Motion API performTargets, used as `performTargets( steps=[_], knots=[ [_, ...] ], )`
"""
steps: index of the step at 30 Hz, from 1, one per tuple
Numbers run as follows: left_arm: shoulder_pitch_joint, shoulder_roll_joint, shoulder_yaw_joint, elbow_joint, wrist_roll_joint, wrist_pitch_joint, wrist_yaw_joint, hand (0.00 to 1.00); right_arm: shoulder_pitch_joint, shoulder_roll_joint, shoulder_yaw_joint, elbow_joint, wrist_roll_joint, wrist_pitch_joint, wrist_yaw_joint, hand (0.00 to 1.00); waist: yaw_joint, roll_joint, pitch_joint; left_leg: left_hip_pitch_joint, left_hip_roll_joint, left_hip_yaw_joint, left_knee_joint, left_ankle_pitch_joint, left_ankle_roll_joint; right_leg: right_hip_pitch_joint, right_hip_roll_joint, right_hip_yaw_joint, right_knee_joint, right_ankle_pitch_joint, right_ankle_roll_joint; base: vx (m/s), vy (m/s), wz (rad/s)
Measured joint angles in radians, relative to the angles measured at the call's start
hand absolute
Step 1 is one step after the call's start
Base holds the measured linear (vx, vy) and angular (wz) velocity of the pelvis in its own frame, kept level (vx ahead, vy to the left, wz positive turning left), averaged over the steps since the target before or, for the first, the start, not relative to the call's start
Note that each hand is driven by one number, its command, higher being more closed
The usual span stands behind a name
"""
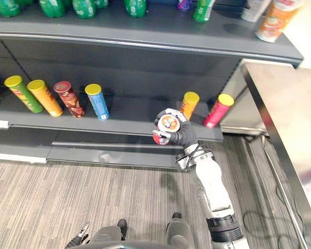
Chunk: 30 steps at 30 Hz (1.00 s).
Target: Put the gum and the chips on the shelf.
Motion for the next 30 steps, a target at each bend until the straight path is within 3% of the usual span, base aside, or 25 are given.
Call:
performTargets(
  steps=[1,2,3,4,8,12,18,23,30],
  knots=[
    [-0.008,-0.003,0.002,0.007,0.000,0.001,0.001,0.00,0.001,0.000,-0.001,0.001,0.000,-0.001,0.000,1.00,-0.002,0.008,0.004,-0.002,0.011,-0.020,0.008,-0.013,-0.017,0.018,0.001,-0.018,0.007,-0.035,-0.002,0.12,-0.386,1.02],
    [-0.008,-0.022,0.005,0.009,0.000,0.000,0.000,0.00,0.004,-0.005,-0.001,0.001,0.000,-0.001,0.000,1.00,-0.001,0.051,-0.005,-0.015,0.058,-0.037,0.014,-0.020,-0.034,0.030,0.040,-0.061,-0.005,-0.043,-0.019,0.11,-0.393,0.51],
    [-0.007,-0.034,0.007,0.011,-0.001,0.001,0.001,0.00,0.004,-0.008,-0.003,0.000,0.001,-0.003,0.000,1.00,-0.001,0.059,0.000,-0.019,0.079,-0.049,0.007,-0.022,-0.047,0.034,0.058,-0.084,-0.013,-0.049,-0.028,0.10,-0.396,0.53],
    [-0.008,-0.045,0.018,0.018,0.000,0.001,0.001,0.00,0.007,-0.008,-0.005,0.000,0.002,-0.003,0.001,1.00,-0.004,0.088,-0.008,-0.018,0.111,-0.064,-0.026,-0.007,-0.069,0.039,0.083,-0.117,-0.014,-0.064,-0.051,0.08,-0.340,0.50],
    [-0.011,-0.046,0.036,0.018,0.020,0.003,0.000,0.00,0.027,-0.010,-0.041,0.001,0.008,-0.004,0.001,1.00,-0.024,0.087,-0.009,-0.021,0.167,-0.013,-0.123,0.093,-0.084,0.053,0.101,-0.233,-0.021,-0.090,-0.086,0.08,-0.195,0.81],
    [-0.010,-0.054,0.062,0.019,0.044,0.001,0.009,0.00,0.036,0.001,-0.062,0.003,0.007,-0.009,-0.013,1.00,-0.032,0.086,-0.012,-0.018,0.163,0.223,-0.180,0.182,-0.055,0.104,0.076,-0.300,-0.094,-0.072,-0.077,0.04,-0.019,0.53],
    [-0.011,-0.056,0.078,0.026,0.135,-0.001,0.045,0.00,0.039,0.011,-0.063,0.035,-0.038,-0.009,-0.061,1.00,-0.028,0.087,-0.019,0.035,0.139,0.341,-0.243,0.190,-0.056,0.179,0.079,-0.274,-0.258,0.035,-0.051,0.02,0.073,-0.13],
    [-0.014,-0.057,0.078,0.028,0.186,-0.002,0.053,0.00,0.038,0.021,-0.102,0.051,-0.038,-0.008,-0.096,1.00,-0.033,0.102,-0.037,0.058,0.128,0.365,-0.270,0.194,-0.055,0.196,0.076,-0.264,-0.298,0.059,-0.044,-0.01,0.022,-0.14],
    [-0.015,-0.059,0.068,0.036,0.193,-0.002,0.070,0.00,-0.076,-0.003,-0.120,0.053,-0.040,-0.007,-0.124,1.00,-0.031,0.104,-0.050,0.070,0.131,0.393,-0.273,0.194,-0.055,0.193,0.086,-0.220,-0.315,0.079,-0.049,-0.01,-0.004,-0.13]
  ],
)
